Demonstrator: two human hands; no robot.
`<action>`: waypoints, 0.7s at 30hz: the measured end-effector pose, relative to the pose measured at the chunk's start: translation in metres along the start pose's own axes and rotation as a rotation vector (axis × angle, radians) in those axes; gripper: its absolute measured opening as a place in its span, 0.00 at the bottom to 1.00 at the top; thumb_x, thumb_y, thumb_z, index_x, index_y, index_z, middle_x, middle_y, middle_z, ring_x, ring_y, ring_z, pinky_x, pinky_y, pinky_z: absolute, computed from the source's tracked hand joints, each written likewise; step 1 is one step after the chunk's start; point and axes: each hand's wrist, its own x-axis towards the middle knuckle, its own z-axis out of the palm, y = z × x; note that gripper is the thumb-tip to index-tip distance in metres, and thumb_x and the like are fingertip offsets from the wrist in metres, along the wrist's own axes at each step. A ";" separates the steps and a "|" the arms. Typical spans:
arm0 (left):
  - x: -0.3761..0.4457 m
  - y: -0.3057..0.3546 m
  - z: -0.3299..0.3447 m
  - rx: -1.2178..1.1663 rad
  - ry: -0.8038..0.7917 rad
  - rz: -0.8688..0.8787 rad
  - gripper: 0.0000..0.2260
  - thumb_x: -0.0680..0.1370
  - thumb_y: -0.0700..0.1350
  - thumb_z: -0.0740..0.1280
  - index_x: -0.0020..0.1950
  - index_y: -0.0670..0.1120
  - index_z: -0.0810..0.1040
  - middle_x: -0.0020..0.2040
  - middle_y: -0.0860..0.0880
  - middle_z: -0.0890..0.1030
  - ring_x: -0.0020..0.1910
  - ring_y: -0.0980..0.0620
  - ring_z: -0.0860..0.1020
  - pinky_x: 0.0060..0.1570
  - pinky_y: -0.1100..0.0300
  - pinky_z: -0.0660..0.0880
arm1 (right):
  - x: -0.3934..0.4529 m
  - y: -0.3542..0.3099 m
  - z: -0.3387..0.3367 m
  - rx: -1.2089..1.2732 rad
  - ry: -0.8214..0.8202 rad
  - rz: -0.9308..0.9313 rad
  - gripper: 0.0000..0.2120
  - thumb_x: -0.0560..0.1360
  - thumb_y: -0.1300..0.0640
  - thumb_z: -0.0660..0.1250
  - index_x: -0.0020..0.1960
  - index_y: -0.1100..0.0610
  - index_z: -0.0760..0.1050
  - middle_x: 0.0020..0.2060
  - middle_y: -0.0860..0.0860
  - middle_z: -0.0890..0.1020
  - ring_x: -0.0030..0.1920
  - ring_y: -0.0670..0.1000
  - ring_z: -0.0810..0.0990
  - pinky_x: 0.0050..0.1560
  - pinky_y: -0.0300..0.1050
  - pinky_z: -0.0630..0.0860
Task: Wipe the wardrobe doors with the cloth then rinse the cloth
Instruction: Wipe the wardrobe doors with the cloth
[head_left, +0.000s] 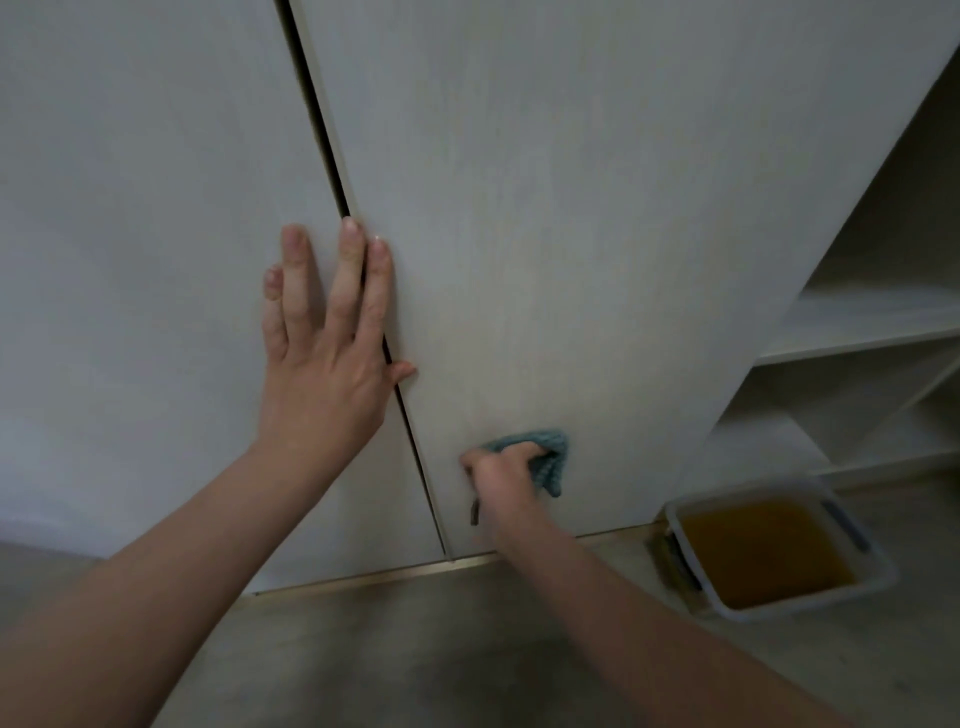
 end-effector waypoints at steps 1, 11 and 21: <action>-0.001 0.000 0.001 -0.001 -0.008 -0.002 0.49 0.73 0.57 0.71 0.80 0.42 0.42 0.80 0.42 0.43 0.76 0.29 0.46 0.75 0.42 0.36 | 0.009 -0.001 -0.016 0.038 0.052 0.041 0.34 0.72 0.59 0.67 0.73 0.66 0.57 0.64 0.64 0.71 0.58 0.60 0.73 0.59 0.53 0.71; -0.001 0.000 0.003 0.008 -0.006 0.002 0.51 0.71 0.60 0.70 0.80 0.42 0.42 0.79 0.44 0.44 0.76 0.29 0.50 0.74 0.42 0.39 | 0.025 -0.010 -0.047 -0.094 0.344 -0.103 0.43 0.72 0.58 0.64 0.77 0.61 0.41 0.74 0.66 0.53 0.72 0.67 0.59 0.72 0.60 0.59; -0.011 -0.023 -0.007 0.019 0.001 0.095 0.47 0.72 0.56 0.70 0.81 0.46 0.44 0.81 0.46 0.49 0.79 0.40 0.48 0.76 0.43 0.49 | -0.054 -0.028 -0.005 -0.881 0.301 -0.847 0.41 0.69 0.60 0.58 0.78 0.62 0.43 0.67 0.71 0.59 0.63 0.72 0.62 0.67 0.61 0.62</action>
